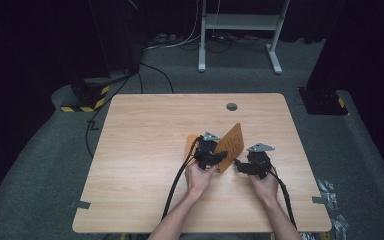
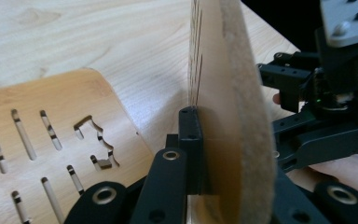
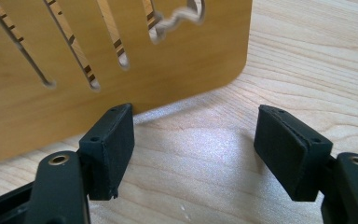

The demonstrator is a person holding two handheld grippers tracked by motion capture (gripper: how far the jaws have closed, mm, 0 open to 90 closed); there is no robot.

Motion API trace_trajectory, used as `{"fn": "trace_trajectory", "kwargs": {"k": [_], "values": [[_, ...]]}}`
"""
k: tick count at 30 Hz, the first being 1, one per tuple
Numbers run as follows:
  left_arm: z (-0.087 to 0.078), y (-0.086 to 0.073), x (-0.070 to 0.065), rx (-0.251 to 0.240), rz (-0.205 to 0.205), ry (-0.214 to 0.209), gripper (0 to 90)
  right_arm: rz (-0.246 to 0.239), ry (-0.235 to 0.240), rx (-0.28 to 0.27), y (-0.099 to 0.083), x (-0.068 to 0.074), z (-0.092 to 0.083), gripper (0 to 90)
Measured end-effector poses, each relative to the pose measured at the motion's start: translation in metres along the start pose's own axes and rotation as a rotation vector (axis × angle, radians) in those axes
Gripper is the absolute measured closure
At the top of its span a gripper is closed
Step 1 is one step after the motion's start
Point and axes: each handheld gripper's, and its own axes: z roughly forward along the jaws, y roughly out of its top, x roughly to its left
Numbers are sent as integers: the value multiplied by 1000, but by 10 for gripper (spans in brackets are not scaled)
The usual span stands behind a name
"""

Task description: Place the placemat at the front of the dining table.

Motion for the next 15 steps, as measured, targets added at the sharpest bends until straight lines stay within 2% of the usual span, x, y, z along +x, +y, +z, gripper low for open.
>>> {"fn": "trace_trajectory", "kwargs": {"k": [8,15], "values": [[-12,3,0,-28,4,2,860,3,-1,0,0,0,0,283],[-19,3,-1,-39,43,33,860,0,3,3,0,-1,0,283]]}}
